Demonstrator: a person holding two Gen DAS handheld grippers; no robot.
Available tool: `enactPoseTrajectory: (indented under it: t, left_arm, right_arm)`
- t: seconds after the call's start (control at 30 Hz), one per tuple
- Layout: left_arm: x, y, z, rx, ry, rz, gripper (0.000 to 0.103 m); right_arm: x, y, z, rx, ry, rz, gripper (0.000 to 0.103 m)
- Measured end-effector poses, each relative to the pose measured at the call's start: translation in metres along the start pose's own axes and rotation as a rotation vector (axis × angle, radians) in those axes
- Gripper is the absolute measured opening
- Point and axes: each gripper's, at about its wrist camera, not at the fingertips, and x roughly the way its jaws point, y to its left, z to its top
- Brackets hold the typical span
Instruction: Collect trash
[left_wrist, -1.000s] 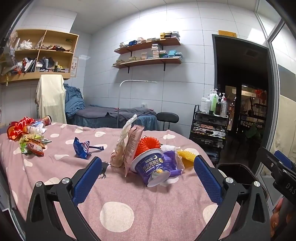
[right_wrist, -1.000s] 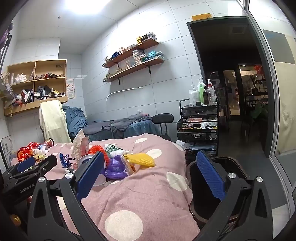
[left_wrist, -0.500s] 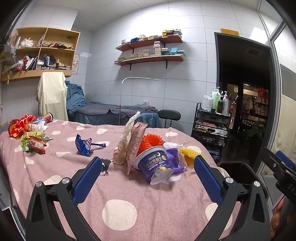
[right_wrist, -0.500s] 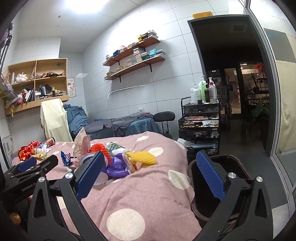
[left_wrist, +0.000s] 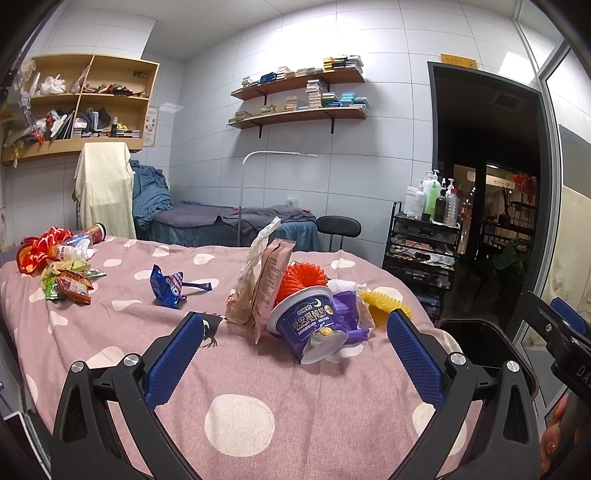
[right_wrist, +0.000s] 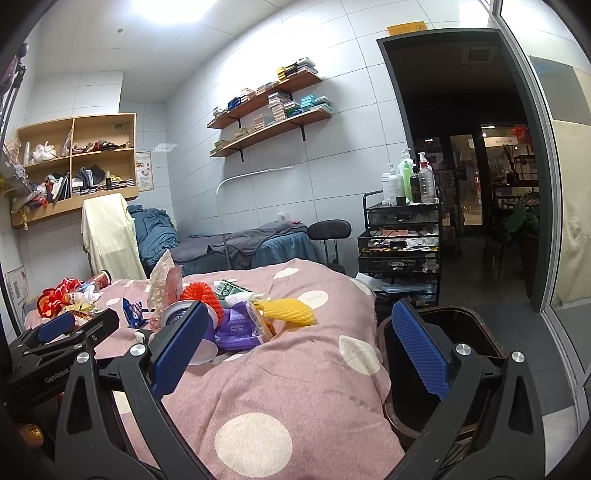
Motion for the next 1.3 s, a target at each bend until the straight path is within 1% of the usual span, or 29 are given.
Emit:
enactPoseTrajectory:
  t: [1.3]
  left_arm:
    - [0.0037,-0.0027,-0.0042,0.005,0.010,-0.002,0.098]
  right_arm:
    - [0.0009,0.0010,0.0026,0.007,0.009,0.003,0.098]
